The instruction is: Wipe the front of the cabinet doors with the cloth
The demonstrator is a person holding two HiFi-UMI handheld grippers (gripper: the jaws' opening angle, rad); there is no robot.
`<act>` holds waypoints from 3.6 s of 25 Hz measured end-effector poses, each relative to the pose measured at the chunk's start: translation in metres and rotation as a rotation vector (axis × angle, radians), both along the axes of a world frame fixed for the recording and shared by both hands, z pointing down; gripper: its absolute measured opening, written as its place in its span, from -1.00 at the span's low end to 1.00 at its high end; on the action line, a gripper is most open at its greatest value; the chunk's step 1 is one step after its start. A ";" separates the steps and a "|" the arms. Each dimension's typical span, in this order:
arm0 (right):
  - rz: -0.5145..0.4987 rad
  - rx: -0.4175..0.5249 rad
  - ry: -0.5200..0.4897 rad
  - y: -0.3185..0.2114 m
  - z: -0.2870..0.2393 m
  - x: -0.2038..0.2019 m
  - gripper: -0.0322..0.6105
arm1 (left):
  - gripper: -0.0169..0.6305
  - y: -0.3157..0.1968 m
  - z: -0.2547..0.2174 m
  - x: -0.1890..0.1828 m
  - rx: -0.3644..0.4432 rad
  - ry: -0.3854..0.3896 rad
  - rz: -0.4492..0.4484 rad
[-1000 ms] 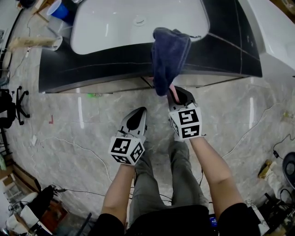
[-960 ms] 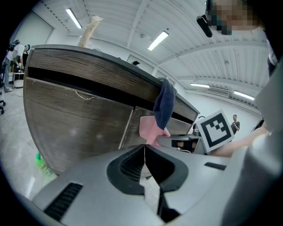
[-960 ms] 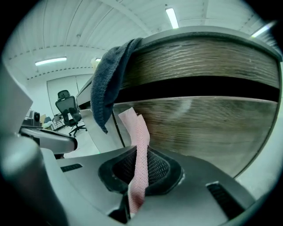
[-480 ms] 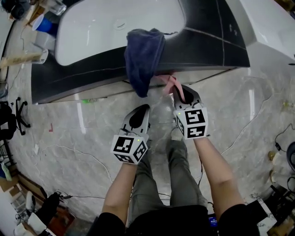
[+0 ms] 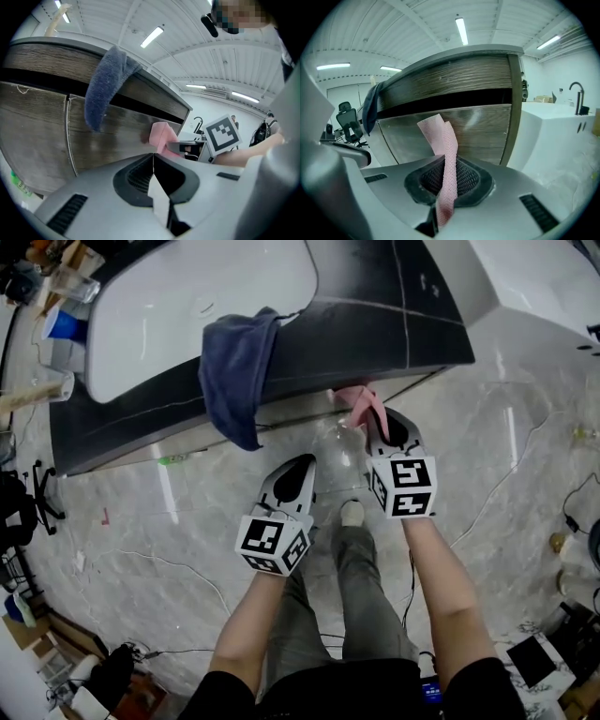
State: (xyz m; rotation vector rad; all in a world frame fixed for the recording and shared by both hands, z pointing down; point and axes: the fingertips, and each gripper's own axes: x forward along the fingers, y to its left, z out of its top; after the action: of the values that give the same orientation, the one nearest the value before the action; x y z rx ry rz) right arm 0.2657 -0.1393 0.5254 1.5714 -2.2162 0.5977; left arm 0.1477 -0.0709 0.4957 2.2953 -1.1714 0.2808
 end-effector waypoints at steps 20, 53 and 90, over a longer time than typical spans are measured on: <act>0.094 -0.033 -0.039 0.028 0.006 0.056 -0.77 | -0.91 0.005 0.008 0.045 -0.017 0.000 0.072; -0.371 -0.040 0.119 0.054 0.046 -0.214 -0.77 | -0.91 0.038 0.035 -0.166 -0.030 -0.037 -0.109; -0.169 -0.078 0.125 0.009 0.072 0.016 -0.77 | -0.91 -0.017 0.051 0.045 -0.015 -0.036 0.006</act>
State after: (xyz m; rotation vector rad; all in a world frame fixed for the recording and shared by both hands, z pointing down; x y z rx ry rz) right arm 0.2816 -0.1307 0.5971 1.3300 -2.1777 0.5154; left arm 0.1931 -0.0874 0.5468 2.2903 -1.1763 0.3340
